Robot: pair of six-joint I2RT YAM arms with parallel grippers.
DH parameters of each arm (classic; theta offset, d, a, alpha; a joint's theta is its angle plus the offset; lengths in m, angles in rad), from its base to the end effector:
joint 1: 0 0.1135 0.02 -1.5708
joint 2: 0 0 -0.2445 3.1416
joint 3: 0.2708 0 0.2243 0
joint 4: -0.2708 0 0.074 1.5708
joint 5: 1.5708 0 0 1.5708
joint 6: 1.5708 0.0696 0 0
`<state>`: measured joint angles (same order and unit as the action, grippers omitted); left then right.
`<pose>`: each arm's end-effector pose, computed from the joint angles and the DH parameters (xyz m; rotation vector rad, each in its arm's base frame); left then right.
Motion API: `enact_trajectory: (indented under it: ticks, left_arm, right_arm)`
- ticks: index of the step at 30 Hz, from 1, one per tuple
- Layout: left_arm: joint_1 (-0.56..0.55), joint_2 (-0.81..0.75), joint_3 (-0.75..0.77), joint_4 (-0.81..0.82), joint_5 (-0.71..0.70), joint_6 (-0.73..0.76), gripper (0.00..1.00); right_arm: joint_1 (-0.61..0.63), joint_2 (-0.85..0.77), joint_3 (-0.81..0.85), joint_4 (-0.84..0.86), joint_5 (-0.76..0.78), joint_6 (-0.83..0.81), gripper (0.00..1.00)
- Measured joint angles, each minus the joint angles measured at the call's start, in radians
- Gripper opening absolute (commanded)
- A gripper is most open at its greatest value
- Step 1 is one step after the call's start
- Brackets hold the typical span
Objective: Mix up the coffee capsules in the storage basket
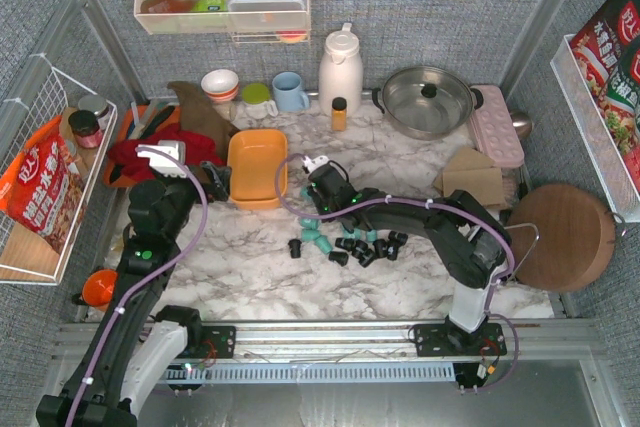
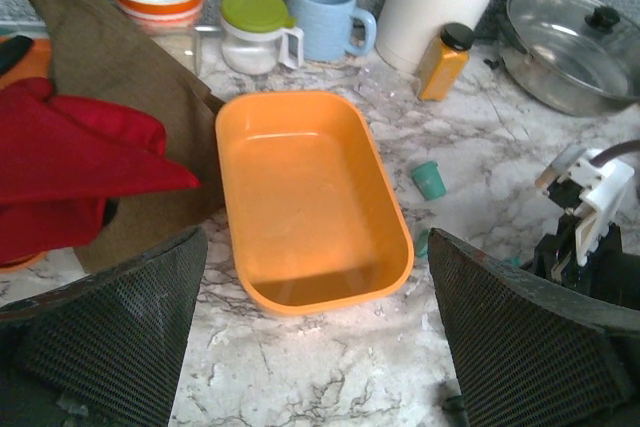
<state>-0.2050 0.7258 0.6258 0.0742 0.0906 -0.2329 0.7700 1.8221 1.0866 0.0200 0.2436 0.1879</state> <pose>0.1959 -0.0472 0.3102 0.0487 1.6111 -0.4121 0.2903 0.2581 0.1569 -0.5295 2.2087 0.2300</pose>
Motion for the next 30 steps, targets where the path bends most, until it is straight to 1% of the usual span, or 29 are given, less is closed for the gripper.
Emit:
enact_trajectory:
  ticks: [4,7,10,12,15,19,21,26,30]
  left_arm:
    - [-0.003,0.024,-0.022,0.023,0.04,0.0,0.99]
    - [-0.019,0.051,-0.038,0.053,0.072,0.0,0.99]
    - [-0.04,0.101,-0.047,0.103,0.123,-0.002,0.99]
    - [-0.063,0.152,-0.04,0.134,0.155,-0.004,0.99]
    - [-0.133,0.24,-0.005,0.168,0.186,0.011,0.99]
    - [-0.262,0.358,0.047,0.237,0.216,0.111,0.99]
    - [-0.296,0.418,0.065,0.277,0.238,0.163,0.99]
    - [-0.349,0.553,0.08,0.396,0.303,0.279,0.99]
    - [-0.404,0.636,0.077,0.492,0.348,0.394,0.92]
  right_arm:
    - [-0.003,-0.029,0.0,-0.018,-0.01,0.009,0.05]
    - [-0.005,-0.089,0.0,-0.019,-0.013,0.011,0.0]
    - [-0.019,-0.155,-0.013,-0.014,-0.031,0.005,0.0]
    - [-0.049,-0.201,-0.03,-0.011,-0.056,-0.002,0.0]
    - [-0.113,-0.28,-0.075,0.008,-0.115,0.008,0.0]
    - [-0.218,-0.399,-0.185,0.089,-0.245,0.095,0.0]
    - [-0.246,-0.446,-0.221,0.128,-0.297,0.149,0.0]
    - [-0.259,-0.528,-0.264,0.226,-0.383,0.237,0.0]
    - [-0.259,-0.57,-0.294,0.28,-0.417,0.282,0.0]
